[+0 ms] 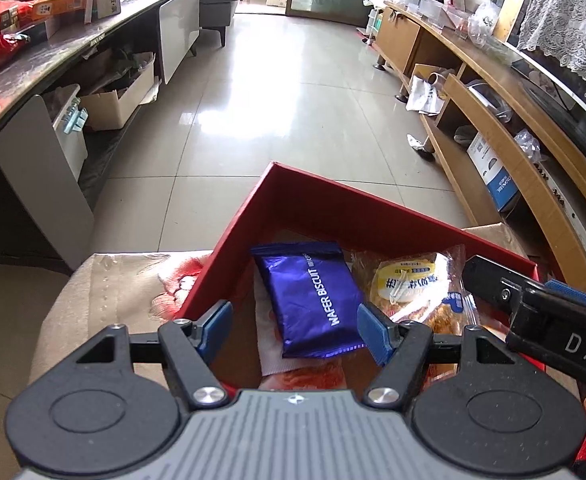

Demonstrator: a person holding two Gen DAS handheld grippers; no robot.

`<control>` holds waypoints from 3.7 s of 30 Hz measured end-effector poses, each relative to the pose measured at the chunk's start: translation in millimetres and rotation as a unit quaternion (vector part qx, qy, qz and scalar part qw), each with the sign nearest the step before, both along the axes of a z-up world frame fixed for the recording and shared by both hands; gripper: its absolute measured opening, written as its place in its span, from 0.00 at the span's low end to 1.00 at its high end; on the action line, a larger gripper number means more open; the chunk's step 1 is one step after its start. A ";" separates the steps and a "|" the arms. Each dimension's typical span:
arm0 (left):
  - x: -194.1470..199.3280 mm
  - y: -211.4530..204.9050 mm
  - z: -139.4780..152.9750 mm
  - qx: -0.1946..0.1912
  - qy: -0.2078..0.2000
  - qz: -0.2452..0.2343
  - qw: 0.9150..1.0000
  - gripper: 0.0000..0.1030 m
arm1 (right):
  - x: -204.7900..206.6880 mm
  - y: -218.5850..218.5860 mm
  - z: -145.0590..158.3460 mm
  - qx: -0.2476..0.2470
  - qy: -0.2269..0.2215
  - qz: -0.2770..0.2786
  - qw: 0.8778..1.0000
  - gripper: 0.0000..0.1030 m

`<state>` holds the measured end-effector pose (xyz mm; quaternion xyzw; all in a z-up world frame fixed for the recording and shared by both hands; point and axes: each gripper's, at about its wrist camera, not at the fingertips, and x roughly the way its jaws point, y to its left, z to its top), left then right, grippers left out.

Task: Organize snacks
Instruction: 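Carry the biscuit and waffle cake over the red box and release both, then move both tools back to the snacks on the table, then grasp the red Trolli packet with the left tool while the right tool grasps the duck-neck packet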

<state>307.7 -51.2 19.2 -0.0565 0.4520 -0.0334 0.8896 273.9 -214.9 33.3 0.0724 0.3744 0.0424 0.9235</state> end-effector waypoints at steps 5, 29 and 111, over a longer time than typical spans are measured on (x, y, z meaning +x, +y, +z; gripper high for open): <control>-16.9 6.1 7.8 0.003 -0.002 -0.002 1.000 0.63 | -8.5 8.1 6.5 -0.012 0.003 0.015 1.000 0.94; -101.9 45.7 10.8 -0.007 0.023 -0.003 1.000 0.63 | -65.9 52.9 12.1 -0.053 0.041 0.068 0.995 0.94; -220.6 27.1 -85.2 0.098 0.116 -0.207 0.966 0.75 | -164.7 36.4 -99.2 -0.120 0.243 0.088 0.959 1.00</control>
